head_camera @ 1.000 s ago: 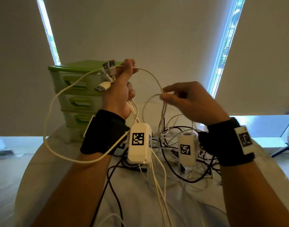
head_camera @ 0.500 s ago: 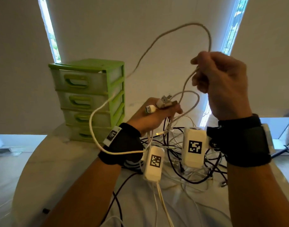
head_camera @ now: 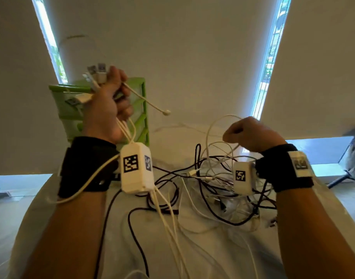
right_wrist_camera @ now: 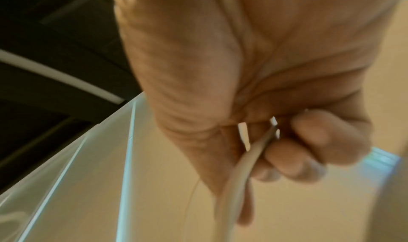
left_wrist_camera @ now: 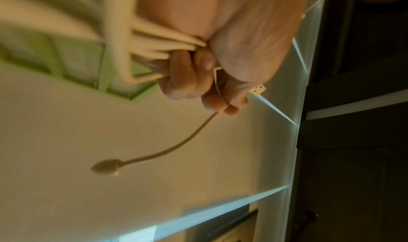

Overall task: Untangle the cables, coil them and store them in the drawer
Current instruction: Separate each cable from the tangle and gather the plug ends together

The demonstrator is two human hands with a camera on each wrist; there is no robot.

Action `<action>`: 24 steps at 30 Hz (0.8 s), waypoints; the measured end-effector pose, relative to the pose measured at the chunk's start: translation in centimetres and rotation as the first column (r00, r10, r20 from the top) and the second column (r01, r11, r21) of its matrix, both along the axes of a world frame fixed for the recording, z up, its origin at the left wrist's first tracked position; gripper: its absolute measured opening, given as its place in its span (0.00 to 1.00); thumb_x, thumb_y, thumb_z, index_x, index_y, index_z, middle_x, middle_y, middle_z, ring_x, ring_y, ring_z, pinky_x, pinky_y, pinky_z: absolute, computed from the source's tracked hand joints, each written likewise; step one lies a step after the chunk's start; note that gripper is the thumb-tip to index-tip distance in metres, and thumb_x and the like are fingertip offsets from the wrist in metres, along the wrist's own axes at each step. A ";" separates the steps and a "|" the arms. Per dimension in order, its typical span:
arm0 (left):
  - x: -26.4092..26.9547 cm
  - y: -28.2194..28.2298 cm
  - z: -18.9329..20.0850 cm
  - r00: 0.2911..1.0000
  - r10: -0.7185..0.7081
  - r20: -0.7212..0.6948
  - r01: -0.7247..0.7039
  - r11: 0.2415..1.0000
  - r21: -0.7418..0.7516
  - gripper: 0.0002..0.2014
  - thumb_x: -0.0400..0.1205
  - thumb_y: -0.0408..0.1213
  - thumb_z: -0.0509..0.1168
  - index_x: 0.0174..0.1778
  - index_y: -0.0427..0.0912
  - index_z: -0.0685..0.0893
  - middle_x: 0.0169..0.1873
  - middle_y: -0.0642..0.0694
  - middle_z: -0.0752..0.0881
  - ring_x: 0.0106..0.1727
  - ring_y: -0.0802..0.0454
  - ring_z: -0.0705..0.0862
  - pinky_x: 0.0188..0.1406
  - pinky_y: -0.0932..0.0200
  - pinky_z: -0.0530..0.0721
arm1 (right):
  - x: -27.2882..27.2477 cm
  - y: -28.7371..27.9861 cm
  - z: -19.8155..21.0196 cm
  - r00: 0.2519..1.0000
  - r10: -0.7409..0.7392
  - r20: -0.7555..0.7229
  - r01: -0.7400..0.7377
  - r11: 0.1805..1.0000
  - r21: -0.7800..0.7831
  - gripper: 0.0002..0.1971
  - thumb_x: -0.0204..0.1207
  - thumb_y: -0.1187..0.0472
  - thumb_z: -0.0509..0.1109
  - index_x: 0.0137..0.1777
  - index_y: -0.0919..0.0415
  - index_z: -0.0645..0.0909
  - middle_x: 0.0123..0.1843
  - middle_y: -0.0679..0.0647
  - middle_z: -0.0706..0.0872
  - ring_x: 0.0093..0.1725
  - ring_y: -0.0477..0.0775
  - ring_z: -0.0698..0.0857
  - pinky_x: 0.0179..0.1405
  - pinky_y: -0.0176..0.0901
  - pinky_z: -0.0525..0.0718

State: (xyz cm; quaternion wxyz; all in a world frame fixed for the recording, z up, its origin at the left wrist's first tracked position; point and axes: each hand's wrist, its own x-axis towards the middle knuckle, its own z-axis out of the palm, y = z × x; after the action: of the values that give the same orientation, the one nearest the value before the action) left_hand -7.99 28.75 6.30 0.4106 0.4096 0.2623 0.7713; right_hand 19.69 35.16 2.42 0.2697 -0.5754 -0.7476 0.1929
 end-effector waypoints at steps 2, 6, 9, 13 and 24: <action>-0.9 0.2 -0.2 1.000 0.029 0.009 -0.028 0.999 -0.030 0.15 0.88 0.47 0.55 0.37 0.49 0.77 0.19 0.57 0.73 0.14 0.62 0.59 0.13 0.70 0.54 | 1.8 0.3 0.0 0.984 -0.075 -0.160 0.083 0.996 0.040 0.04 0.77 0.57 0.72 0.44 0.55 0.87 0.38 0.48 0.85 0.38 0.46 0.80 0.42 0.39 0.76; -0.8 0.6 -0.6 1.000 0.025 0.009 -0.024 0.999 -0.036 0.15 0.87 0.47 0.57 0.36 0.49 0.78 0.20 0.57 0.74 0.15 0.62 0.59 0.13 0.70 0.55 | 3.0 -0.2 1.0 0.968 -0.145 -0.204 0.173 0.977 0.126 0.10 0.79 0.53 0.69 0.47 0.57 0.87 0.37 0.50 0.83 0.40 0.51 0.79 0.41 0.39 0.73; 0.3 0.6 -0.5 0.999 0.005 -0.034 -0.006 0.999 -0.032 0.15 0.87 0.47 0.58 0.35 0.48 0.79 0.22 0.55 0.75 0.15 0.62 0.59 0.12 0.70 0.57 | 1.7 -2.1 2.7 0.978 -0.172 -0.116 0.199 0.937 0.288 0.11 0.80 0.52 0.68 0.52 0.57 0.87 0.45 0.51 0.86 0.46 0.50 0.81 0.50 0.39 0.72; 3.1 0.3 -0.8 0.988 -0.075 -0.134 0.071 0.997 -0.038 0.14 0.86 0.45 0.59 0.36 0.46 0.80 0.25 0.53 0.75 0.18 0.63 0.59 0.14 0.69 0.56 | -3.5 -5.5 3.9 0.942 0.268 -0.202 -0.221 0.948 0.229 0.17 0.76 0.46 0.71 0.64 0.45 0.81 0.53 0.43 0.85 0.46 0.41 0.85 0.40 0.35 0.77; 7.8 -1.7 -3.7 0.617 -0.281 -0.735 0.176 0.960 -0.219 0.12 0.87 0.45 0.59 0.56 0.48 0.86 0.25 0.48 0.77 0.20 0.60 0.65 0.16 0.66 0.61 | 4.0 -6.3 5.6 0.401 0.424 -0.812 -0.114 0.902 0.415 0.04 0.80 0.68 0.65 0.48 0.67 0.81 0.45 0.59 0.88 0.55 0.64 0.87 0.56 0.46 0.84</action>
State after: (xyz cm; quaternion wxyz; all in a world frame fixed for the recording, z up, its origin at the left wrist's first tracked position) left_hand -0.21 27.09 2.57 0.3825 0.6980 0.4031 0.4517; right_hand 23.69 28.85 8.06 0.6666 -0.2109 -0.5976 0.3926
